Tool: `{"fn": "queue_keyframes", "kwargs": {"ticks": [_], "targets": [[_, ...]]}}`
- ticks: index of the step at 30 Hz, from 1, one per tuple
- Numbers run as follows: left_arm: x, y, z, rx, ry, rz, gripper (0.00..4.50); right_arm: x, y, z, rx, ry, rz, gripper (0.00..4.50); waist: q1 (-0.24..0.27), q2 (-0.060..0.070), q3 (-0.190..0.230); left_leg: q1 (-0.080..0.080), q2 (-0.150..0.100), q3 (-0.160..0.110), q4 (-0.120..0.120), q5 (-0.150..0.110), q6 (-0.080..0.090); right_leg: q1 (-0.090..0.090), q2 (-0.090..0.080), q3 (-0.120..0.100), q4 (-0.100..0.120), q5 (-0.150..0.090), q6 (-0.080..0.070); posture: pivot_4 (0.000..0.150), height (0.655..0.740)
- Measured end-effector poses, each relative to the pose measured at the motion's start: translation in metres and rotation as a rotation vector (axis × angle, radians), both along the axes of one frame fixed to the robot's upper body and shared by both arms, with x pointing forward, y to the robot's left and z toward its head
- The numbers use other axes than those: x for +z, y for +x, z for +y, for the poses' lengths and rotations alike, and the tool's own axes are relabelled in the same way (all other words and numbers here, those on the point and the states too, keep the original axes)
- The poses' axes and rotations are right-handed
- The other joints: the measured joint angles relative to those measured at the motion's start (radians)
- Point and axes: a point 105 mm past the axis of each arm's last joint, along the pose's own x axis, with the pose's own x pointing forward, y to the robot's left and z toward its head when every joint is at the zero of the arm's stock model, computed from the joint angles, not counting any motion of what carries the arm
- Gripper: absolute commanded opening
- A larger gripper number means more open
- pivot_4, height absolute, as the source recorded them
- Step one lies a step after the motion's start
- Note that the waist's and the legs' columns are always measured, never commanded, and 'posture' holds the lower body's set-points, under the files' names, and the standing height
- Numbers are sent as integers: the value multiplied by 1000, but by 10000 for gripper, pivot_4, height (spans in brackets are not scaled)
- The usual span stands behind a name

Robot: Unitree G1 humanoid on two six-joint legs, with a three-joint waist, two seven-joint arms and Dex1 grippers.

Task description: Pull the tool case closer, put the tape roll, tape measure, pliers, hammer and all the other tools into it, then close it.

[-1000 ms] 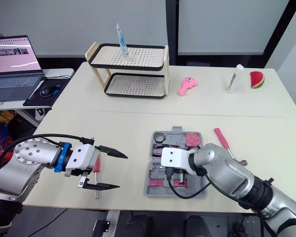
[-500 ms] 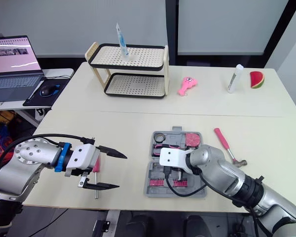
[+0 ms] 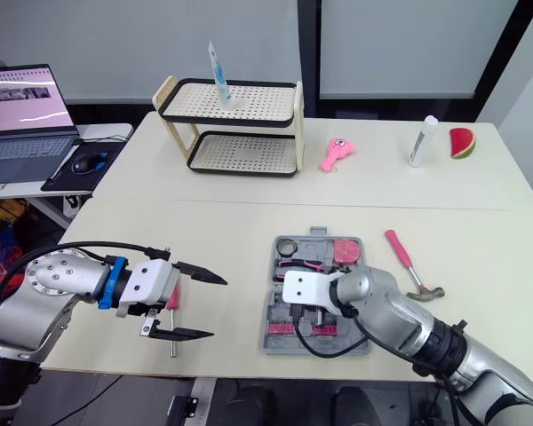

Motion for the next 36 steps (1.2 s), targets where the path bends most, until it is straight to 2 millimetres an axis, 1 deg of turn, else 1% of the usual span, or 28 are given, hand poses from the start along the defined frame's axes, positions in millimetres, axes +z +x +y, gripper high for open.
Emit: {"fn": "queue_keyframes", "kwargs": {"ticks": [3, 7, 14, 16, 20, 24, 27, 31, 36], "targets": [[-2, -1, 0, 1, 4, 3, 45000, 4, -1, -4, 6, -7, -9, 16488, 0, 0, 0, 0, 0, 0, 0, 0, 0, 0, 0, 0, 0, 0, 0, 1500, 7400], [-3, -2, -1, -8, -1, -2, 45000, 16, 0, -9, 10, -2, -39, 16488, 0, 0, 0, 0, 0, 0, 0, 0, 0, 0, 0, 0, 0, 0, 0, 1500, 7400], [-9, 1, -1, -6, -13, 9, 45000, 19, 0, -12, 8, 2, -39, 16488, 0, 0, 0, 0, 0, 0, 0, 0, 0, 0, 0, 0, 0, 0, 0, 1500, 7400], [-9, 1, -1, -7, -14, 6, 45000, 21, 0, -12, 3, 12, -41, 11761, 0, 0, 0, 0, 0, 0, 0, 0, 0, 0, 0, 0, 0, 0, 0, 1500, 7400], [-7, 2, -2, -12, -14, -4, 45000, 24, -4, -7, 18, 35, -33, 5981, 0, 0, 0, 0, 0, 0, 0, 0, 0, 0, 0, 0, 1, 0, 0, 1500, 7400], [-7, 2, -2, -11, -14, -3, 45000, 20, -6, -4, 21, 47, -17, 165, 0, 0, 0, 0, 0, 0, 0, 0, 0, 0, 0, 0, 1, 0, 0, 1500, 7400], [-7, 2, -2, -9, -14, 0, 45000, 11, -9, -5, 15, 45, 9, 165, 0, 0, 0, 0, 0, 0, 0, 0, 0, 0, 0, 0, 1, 0, 0, 1500, 7400], [-5, 2, -3, -14, -13, -5, 45000, 6, -8, -3, 15, 48, 22, 165, 0, 0, 0, 0, 0, 0, 0, 0, 0, 0, 0, 0, 1, 0, 0, 1500, 7400], [-4, 2, -5, -12, -12, -2, 45000, -3, -3, -1, 4, 49, 19, 165, 0, 0, 0, 0, 0, 0, 0, 0, 0, 0, 0, 0, 1, 0, 0, 1500, 7400]]}}
